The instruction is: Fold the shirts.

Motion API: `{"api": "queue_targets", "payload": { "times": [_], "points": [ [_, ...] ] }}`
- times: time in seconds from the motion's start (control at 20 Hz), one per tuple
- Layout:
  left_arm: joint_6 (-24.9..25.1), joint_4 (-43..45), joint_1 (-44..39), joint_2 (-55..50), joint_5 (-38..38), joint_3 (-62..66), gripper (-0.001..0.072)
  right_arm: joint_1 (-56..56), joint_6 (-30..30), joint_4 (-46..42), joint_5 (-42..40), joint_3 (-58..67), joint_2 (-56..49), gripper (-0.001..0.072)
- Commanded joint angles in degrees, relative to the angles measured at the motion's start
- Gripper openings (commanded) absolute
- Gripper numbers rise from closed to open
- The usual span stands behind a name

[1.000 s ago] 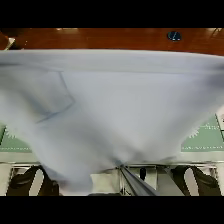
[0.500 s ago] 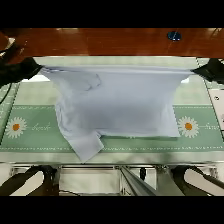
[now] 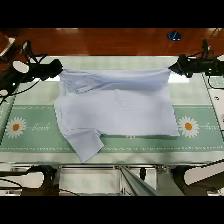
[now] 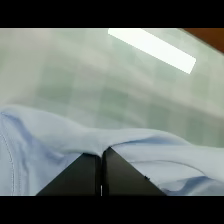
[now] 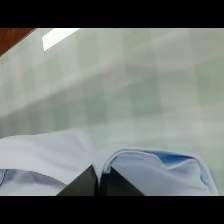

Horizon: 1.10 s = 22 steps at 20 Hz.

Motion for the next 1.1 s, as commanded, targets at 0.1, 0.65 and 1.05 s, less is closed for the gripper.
{"api": "queue_targets", "payload": {
  "times": [0.1, 0.65, 1.05],
  "points": [
    [0.8, -0.2, 2.1, -2.0, -8.8, 3.1, 0.0028, -1.3, 1.5, -1.2, 4.4, 2.5, -2.6, 0.0018],
    [9.2, 4.2, 4.5, -2.4, -34.4, -1.4, 0.0031, -3.7, 0.1, -15.0, 16.8, -5.9, -1.5, 0.0018],
    [8.2, 9.4, 10.5, 3.1, -48.1, 1.4, 0.0506, -7.4, 2.2, -20.1, 23.1, -5.2, 6.7, 0.0408]
  ]
}}
